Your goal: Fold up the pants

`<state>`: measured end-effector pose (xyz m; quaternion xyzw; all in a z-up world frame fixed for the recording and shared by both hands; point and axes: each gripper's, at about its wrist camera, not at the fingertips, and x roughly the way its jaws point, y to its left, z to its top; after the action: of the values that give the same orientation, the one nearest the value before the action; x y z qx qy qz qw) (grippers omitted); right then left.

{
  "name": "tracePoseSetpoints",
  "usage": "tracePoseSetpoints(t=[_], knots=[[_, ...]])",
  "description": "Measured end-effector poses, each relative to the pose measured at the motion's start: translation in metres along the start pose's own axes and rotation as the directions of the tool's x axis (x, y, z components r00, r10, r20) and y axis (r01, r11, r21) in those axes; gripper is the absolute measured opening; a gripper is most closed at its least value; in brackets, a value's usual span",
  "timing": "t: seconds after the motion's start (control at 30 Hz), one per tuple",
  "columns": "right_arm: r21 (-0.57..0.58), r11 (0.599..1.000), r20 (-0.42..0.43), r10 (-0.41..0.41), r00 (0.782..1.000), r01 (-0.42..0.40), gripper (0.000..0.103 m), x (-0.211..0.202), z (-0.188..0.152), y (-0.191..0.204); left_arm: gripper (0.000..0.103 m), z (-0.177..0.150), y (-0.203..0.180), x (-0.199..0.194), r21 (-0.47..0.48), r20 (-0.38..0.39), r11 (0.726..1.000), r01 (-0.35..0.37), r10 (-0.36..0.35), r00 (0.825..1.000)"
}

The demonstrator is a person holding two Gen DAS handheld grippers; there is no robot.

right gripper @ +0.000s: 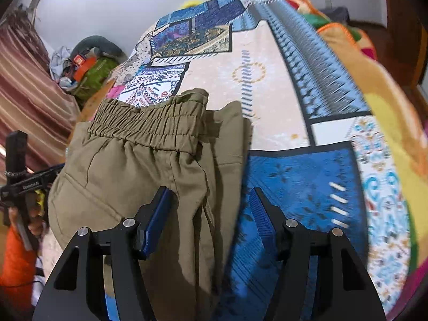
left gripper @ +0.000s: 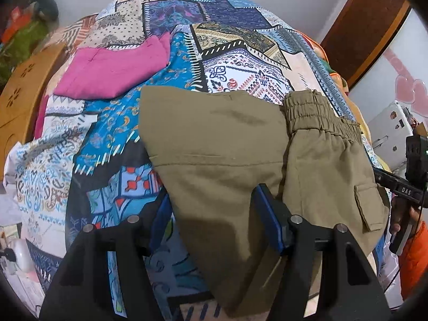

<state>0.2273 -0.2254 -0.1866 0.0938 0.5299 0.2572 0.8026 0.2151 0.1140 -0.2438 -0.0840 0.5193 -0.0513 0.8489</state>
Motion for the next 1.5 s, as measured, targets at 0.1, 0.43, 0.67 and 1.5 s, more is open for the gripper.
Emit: tracePoseSetpoints(t=[0.1, 0.43, 0.67, 1.5], knots=[[0.029, 0.999, 0.002, 0.038, 0.999, -0.038, 0.054, 0.005, 0.002, -0.003, 0.057, 0.003, -0.001, 0.001, -0.006, 0.008, 1.000, 0.008, -0.008, 1.000], [-0.015, 0.999, 0.012, 0.041, 0.999, -0.041, 0.021, 0.005, 0.003, 0.011, 0.006, 0.007, -0.017, -0.003, 0.027, 0.067, 0.997, -0.069, 0.067, 0.996], [-0.136, 0.989, 0.087, -0.046, 0.995, 0.058, 0.010, -0.013, 0.017, 0.037, 0.004, 0.018, -0.024, -0.022, 0.057, 0.121, 0.988, -0.146, 0.138, 0.983], [-0.394, 0.916, 0.275, 0.046, 0.960, 0.069, 0.008, 0.010, 0.142, 0.172, 0.003, 0.116, 0.082, -0.102, -0.062, 0.332, 0.943, -0.328, 0.329, 0.884]])
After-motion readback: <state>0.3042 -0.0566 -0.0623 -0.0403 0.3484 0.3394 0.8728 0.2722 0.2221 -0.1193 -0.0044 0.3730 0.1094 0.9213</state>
